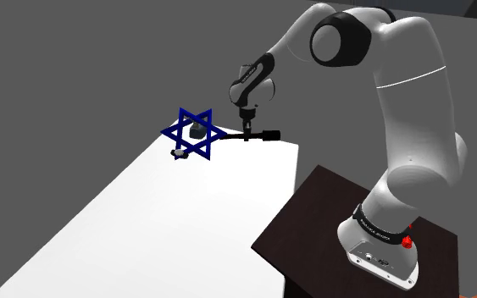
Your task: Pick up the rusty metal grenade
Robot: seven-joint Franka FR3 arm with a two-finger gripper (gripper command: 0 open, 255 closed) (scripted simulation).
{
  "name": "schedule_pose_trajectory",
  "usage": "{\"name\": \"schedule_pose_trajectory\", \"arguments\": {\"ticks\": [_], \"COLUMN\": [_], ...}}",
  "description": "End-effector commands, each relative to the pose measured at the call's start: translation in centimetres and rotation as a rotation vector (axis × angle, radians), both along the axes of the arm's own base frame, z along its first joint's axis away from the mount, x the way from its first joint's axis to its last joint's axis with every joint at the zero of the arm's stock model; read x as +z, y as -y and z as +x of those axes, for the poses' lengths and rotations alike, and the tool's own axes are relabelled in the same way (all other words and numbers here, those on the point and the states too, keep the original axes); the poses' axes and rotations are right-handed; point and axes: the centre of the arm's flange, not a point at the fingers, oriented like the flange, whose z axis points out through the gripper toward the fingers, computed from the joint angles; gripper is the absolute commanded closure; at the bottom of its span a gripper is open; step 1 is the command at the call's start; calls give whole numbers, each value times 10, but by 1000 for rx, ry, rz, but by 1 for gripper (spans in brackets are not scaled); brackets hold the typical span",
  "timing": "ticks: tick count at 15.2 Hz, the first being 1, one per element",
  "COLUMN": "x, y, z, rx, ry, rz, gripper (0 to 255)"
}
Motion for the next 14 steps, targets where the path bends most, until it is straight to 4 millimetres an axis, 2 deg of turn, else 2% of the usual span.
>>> {"name": "schedule_pose_trajectory", "arguments": {"ticks": [1, 4, 14], "x": [0, 0, 52], "y": [0, 0, 0], "z": [0, 0, 0], "rx": [0, 0, 0], "ry": [0, 0, 0], "rz": [0, 0, 0], "gripper": [255, 255, 255]}}
